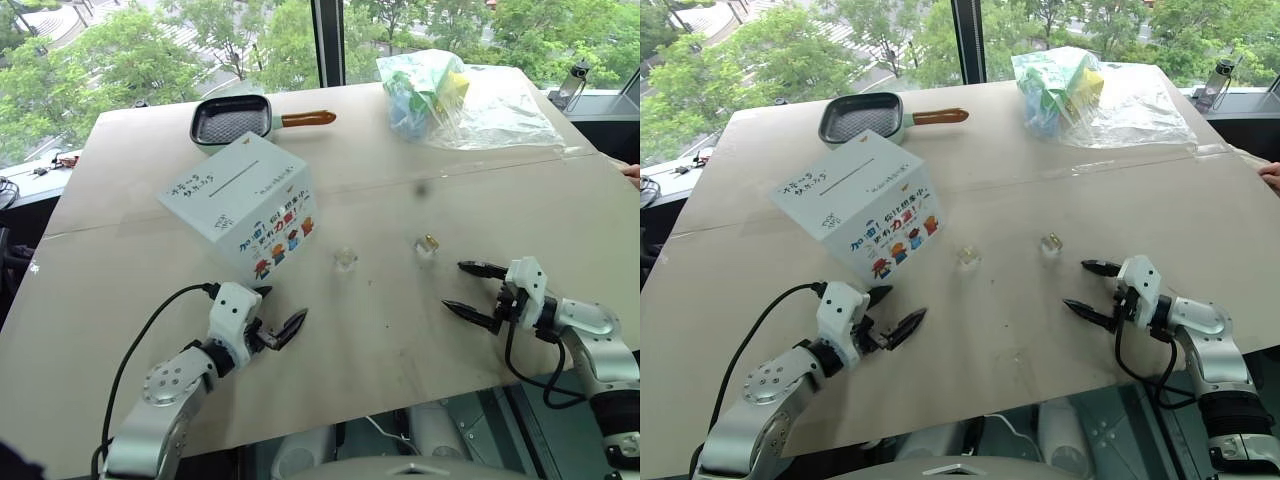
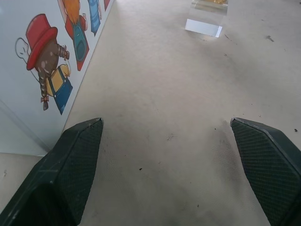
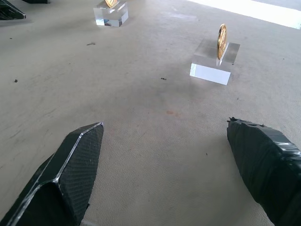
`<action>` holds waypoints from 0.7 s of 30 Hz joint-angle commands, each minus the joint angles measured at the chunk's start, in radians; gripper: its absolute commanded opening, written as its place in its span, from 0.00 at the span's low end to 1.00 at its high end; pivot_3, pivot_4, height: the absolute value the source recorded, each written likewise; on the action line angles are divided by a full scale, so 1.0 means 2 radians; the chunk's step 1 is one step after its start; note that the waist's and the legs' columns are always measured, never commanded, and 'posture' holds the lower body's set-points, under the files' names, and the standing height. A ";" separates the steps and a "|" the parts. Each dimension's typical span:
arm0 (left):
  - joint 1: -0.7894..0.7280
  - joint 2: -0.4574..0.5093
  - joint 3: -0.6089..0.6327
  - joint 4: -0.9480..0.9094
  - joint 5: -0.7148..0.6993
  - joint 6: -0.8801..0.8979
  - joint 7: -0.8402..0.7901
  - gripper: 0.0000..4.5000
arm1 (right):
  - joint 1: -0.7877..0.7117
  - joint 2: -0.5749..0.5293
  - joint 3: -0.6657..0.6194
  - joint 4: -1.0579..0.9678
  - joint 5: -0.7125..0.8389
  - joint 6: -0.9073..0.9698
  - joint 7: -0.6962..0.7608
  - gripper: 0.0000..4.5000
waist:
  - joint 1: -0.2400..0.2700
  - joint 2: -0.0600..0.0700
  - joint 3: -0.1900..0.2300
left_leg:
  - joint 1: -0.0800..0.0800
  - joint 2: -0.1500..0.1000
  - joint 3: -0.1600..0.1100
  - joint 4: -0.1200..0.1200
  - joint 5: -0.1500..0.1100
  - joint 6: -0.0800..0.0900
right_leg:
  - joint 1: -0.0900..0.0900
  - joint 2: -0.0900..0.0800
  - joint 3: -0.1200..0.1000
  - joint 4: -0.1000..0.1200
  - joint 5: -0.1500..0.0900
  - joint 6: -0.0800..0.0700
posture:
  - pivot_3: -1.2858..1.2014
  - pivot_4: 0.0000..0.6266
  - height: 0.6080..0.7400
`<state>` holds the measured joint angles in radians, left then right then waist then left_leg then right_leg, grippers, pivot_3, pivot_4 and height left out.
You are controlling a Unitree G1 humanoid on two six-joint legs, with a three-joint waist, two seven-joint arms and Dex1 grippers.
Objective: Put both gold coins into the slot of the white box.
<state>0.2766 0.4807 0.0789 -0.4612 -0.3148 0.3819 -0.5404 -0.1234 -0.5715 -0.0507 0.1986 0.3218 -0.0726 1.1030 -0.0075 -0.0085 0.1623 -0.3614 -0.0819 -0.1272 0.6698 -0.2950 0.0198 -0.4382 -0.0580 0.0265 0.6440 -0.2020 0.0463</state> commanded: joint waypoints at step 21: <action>0.000 -0.002 0.000 -0.009 0.001 -0.036 -0.015 0.98 | -0.033 0.029 -0.018 -0.044 0.038 0.042 -0.049 1.00 | -0.001 0.000 0.000 | 0.000 0.000 0.000 0.000 0.000 0.000 | 0.000 0.000 0.000 0.000 0.000 0.000 | 0.52 0.24 0.85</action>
<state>0.2793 0.4663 0.0674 -0.4598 -0.3070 0.3358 -0.5542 -0.1624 -0.5279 -0.0563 0.1803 0.3488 -0.0116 1.0306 -0.0104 -0.0083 0.1624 -0.3614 -0.0819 -0.1273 0.6698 -0.2950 0.0197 -0.4383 -0.0579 0.0267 0.6441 -0.2020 0.0463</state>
